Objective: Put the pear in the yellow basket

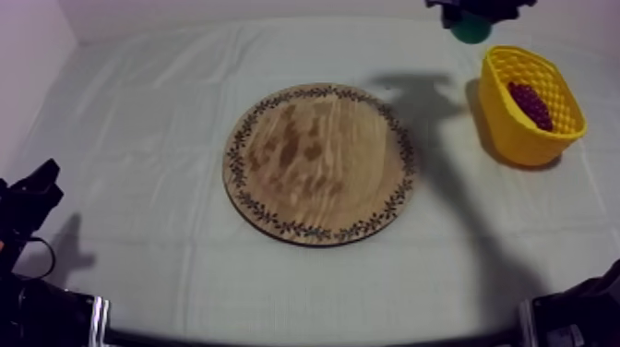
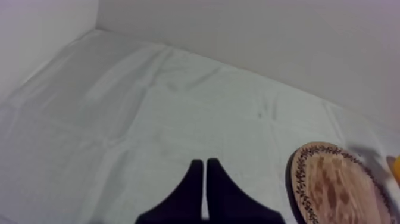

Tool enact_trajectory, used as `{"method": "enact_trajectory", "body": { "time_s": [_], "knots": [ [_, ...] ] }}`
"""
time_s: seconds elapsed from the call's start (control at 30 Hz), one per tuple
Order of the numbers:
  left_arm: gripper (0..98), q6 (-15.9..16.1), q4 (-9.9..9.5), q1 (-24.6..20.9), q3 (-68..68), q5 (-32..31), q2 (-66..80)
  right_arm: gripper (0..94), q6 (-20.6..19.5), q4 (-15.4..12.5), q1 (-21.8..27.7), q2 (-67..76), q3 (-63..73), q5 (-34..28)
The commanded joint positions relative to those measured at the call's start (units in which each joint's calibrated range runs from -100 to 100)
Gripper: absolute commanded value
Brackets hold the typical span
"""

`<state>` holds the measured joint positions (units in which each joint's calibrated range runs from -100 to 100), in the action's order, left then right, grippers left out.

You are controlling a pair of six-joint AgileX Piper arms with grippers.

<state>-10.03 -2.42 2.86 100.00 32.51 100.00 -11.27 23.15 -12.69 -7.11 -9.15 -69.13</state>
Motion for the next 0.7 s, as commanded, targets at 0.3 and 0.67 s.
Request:
{"method": "enact_trajectory", "body": {
  "time_s": [0.3, 0.67],
  "knots": [
    [0.1, -0.01, 0.0, 0.0, 0.0, -0.01, 0.0, 42.9, 1.97, 2.37, 10.66, 5.53, -9.56, 7.27],
    [0.1, -0.01, 0.0, 0.0, 0.0, -0.01, 0.0, 43.7, 0.91, 4.16, 15.77, 3.04, -19.37, 16.02]
  ]
}}
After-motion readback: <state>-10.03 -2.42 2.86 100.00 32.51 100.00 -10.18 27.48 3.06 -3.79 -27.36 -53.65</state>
